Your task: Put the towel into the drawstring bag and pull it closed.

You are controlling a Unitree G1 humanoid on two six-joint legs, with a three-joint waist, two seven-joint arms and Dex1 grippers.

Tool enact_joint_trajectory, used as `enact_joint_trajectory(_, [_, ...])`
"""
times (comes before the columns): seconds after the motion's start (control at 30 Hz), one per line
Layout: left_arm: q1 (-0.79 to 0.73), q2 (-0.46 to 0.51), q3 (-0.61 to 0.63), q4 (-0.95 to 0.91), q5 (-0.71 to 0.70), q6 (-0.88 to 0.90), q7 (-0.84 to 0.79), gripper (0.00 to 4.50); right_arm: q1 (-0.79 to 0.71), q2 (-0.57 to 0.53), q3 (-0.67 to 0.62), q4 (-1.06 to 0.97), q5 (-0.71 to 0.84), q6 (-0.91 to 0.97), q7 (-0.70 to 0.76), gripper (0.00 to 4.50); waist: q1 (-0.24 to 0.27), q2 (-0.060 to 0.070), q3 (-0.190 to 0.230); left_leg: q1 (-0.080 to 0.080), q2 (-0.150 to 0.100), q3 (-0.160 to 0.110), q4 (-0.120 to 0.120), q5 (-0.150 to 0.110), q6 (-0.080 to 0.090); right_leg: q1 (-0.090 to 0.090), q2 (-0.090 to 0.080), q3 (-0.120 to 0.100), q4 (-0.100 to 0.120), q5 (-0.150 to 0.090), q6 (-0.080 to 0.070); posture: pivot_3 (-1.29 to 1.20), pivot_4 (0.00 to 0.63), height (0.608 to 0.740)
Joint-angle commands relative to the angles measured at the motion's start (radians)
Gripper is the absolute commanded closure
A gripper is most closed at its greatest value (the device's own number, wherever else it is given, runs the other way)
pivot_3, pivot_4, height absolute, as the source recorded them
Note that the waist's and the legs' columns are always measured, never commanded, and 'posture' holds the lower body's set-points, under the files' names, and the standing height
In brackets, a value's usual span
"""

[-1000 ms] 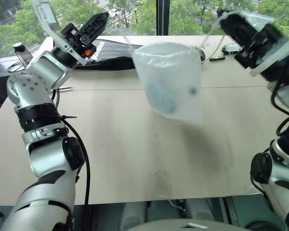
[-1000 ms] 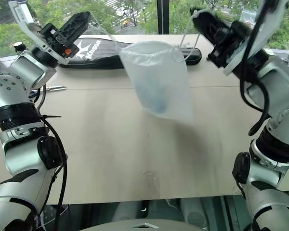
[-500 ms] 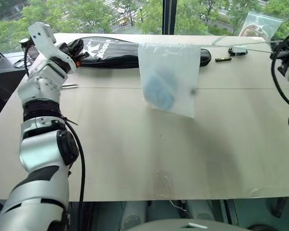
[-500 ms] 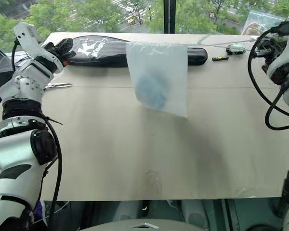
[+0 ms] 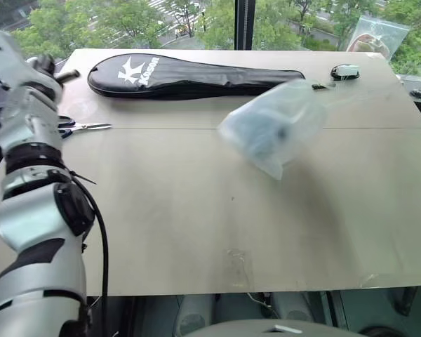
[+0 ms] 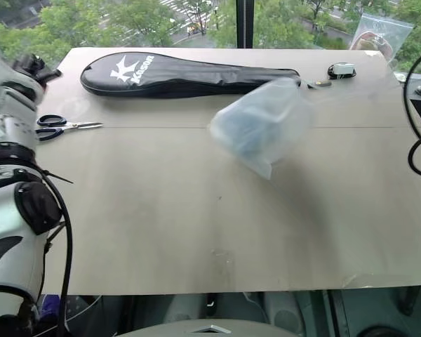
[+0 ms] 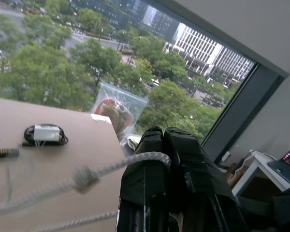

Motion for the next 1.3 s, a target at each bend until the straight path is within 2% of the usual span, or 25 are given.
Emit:
enact_joint_trajectory(0.03, [0.021, -0.067, -0.025, -0.137, -0.055, 0.081, -0.181, 4.48, 0.014, 0.064, 0.009, -0.175, 0.180, 0.031, 0.182, 4.50, 0.002, 0.000, 0.000, 0.001, 0.000, -0.001, 0.001, 0.000, 0.000, 0.002, 0.000, -0.002, 0.000, 0.000, 0.000, 0.00, 0.150, 0.740])
enact_joint_trajectory(0.17, [0.224, -0.181, -0.103, -0.438, -0.111, 0.277, -0.282, 4.48, 0.173, 0.191, 0.058, -0.397, 0.471, 0.189, 0.262, 4.50, -0.008, 0.000, 0.000, 0.002, 0.000, -0.003, 0.003, 0.000, 0.000, 0.006, 0.000, -0.002, -0.001, 0.001, 0.001, 0.00, 0.150, 0.740])
enact_joint_trajectory(0.23, [0.337, -0.215, -0.151, -0.600, -0.132, 0.362, -0.311, 4.48, 0.224, 0.243, 0.076, -0.446, 0.549, 0.226, 0.246, 4.50, -0.011, 0.000, 0.000, 0.001, 0.002, -0.002, 0.002, 0.000, 0.000, 0.006, 0.000, -0.002, -0.001, 0.001, 0.001, 0.00, 0.150, 0.740])
enact_joint_trajectory(0.4, [0.525, -0.261, -0.233, -0.909, -0.170, 0.511, -0.324, 4.48, 0.309, 0.291, 0.190, -0.509, 0.528, 0.266, 0.199, 4.50, -0.021, -0.001, 0.000, 0.000, 0.003, -0.001, 0.004, 0.000, 0.000, 0.002, 0.000, -0.001, 0.001, 0.001, 0.001, 0.00, 0.150, 0.740])
enact_joint_trajectory(0.47, [0.565, -0.273, -0.254, -0.991, -0.180, 0.554, -0.318, 4.48, 0.336, 0.294, 0.257, -0.511, 0.469, 0.260, 0.194, 4.50, -0.020, -0.001, 0.000, 0.002, 0.003, -0.002, 0.004, 0.000, 0.000, 0.004, 0.001, -0.001, 0.003, 0.001, 0.000, 0.00, 0.150, 0.740])
enact_joint_trajectory(0.57, [0.604, -0.273, -0.275, -1.066, -0.183, 0.592, -0.322, 4.50, 0.377, 0.340, 0.290, -0.522, 0.474, 0.225, 0.216, 3.51, -0.017, 0.000, 0.000, 0.009, 0.002, -0.001, 0.004, 0.000, 0.000, 0.008, 0.001, 0.001, 0.005, 0.000, 0.000, 0.00, 0.150, 0.740])
enact_joint_trajectory(0.63, [0.623, -0.265, -0.285, -1.094, -0.178, 0.598, -0.335, 4.50, 0.392, 0.376, 0.291, -0.554, 0.528, 0.226, 0.227, 2.55, -0.019, 0.000, 0.000, 0.015, 0.002, 0.001, 0.003, 0.000, 0.000, 0.013, 0.001, 0.003, 0.005, 0.000, 0.001, 0.00, 0.150, 0.740])
enact_joint_trajectory(0.7, [0.631, -0.265, -0.279, -1.105, -0.183, 0.606, -0.335, 4.50, 0.401, 0.415, 0.293, -0.610, 0.685, 0.226, 0.252, 1.43, -0.020, 0.000, 0.000, 0.015, 0.002, 0.001, 0.003, 0.000, 0.000, 0.013, 0.002, 0.004, 0.005, 0.000, 0.001, 0.00, 0.150, 0.740])
enact_joint_trajectory(0.77, [0.631, -0.265, -0.270, -1.104, -0.189, 0.612, -0.332, 4.50, 0.398, 0.435, 0.297, -0.643, 0.863, 0.216, 0.270, 0.90, -0.021, 0.000, 0.000, 0.016, 0.002, 0.001, 0.003, 0.000, 0.000, 0.013, 0.002, 0.004, 0.005, 0.000, 0.001, 0.00, 0.150, 0.740])
enact_joint_trajectory(0.8, [0.628, -0.265, -0.269, -1.101, -0.188, 0.612, -0.333, 4.50, 0.388, 0.439, 0.301, -0.646, 0.914, 0.213, 0.270, 0.42, -0.021, 0.000, 0.000, 0.016, 0.003, 0.001, 0.003, 0.000, 0.000, 0.013, 0.003, 0.003, 0.006, 0.000, 0.000, 0.00, 0.150, 0.740])
enact_joint_trajectory(0.83, [0.626, -0.266, -0.269, -1.098, -0.187, 0.613, -0.333, 4.50, 0.367, 0.436, 0.305, -0.633, 0.944, 0.212, 0.285, 0.11, -0.022, 0.000, 0.000, 0.016, 0.003, 0.000, 0.003, 0.000, 0.000, 0.013, 0.003, 0.003, 0.006, 0.000, 0.000, 0.00, 0.150, 0.740])
enact_joint_trajectory(0.93, [0.623, -0.265, -0.278, -1.098, -0.183, 0.614, -0.341, 4.50, 0.325, 0.398, 0.311, -0.602, 0.990, 0.217, 0.321, 0.04, -0.022, 0.000, 0.000, 0.016, 0.003, 0.000, 0.004, 0.000, 0.000, 0.014, 0.003, 0.003, 0.006, 0.000, 0.000, 0.00, 0.150, 0.740])
enact_joint_trajectory(1.0, [0.629, -0.259, -0.293, -1.110, -0.176, 0.613, -0.354, 4.50, 0.314, 0.345, 0.325, -0.590, 0.947, 0.230, 0.356, 0.04, -0.020, -0.001, 0.000, 0.016, 0.003, 0.001, 0.005, 0.000, 0.000, 0.014, 0.003, 0.004, 0.006, 0.000, 0.001, 0.00, 0.150, 0.740])
enact_joint_trajectory(1.07, [0.643, -0.249, -0.304, -1.129, -0.169, 0.613, -0.364, 4.50, 0.343, 0.249, 0.362, -0.607, 0.802, 0.225, 0.409, 0.04, -0.016, -0.001, 0.000, 0.016, 0.003, 0.000, 0.005, 0.000, 0.000, 0.014, 0.003, 0.003, 0.006, 0.000, 0.000, 0.00, 0.150, 0.740])
enact_joint_trajectory(1.17, [0.672, -0.235, -0.308, -1.156, -0.163, 0.617, -0.372, 4.50, 0.399, 0.101, 0.461, -0.590, 0.467, 0.116, 0.445, 0.04, -0.007, -0.001, 0.000, 0.015, 0.003, 0.001, 0.004, 0.000, 0.000, 0.013, 0.003, 0.003, 0.006, 0.000, 0.000, 0.00, 0.150, 0.740])
enact_joint_trajectory(1.3, [0.727, -0.196, -0.317, -1.192, -0.168, 0.612, -0.422, 4.50, 0.511, 0.006, 0.464, -0.567, 0.260, 0.001, 0.482, 0.04, -0.006, -0.001, 0.000, 0.015, 0.003, 0.002, 0.004, 0.000, 0.000, 0.013, 0.003, 0.004, 0.005, 0.000, 0.000, 0.00, 0.150, 0.740])
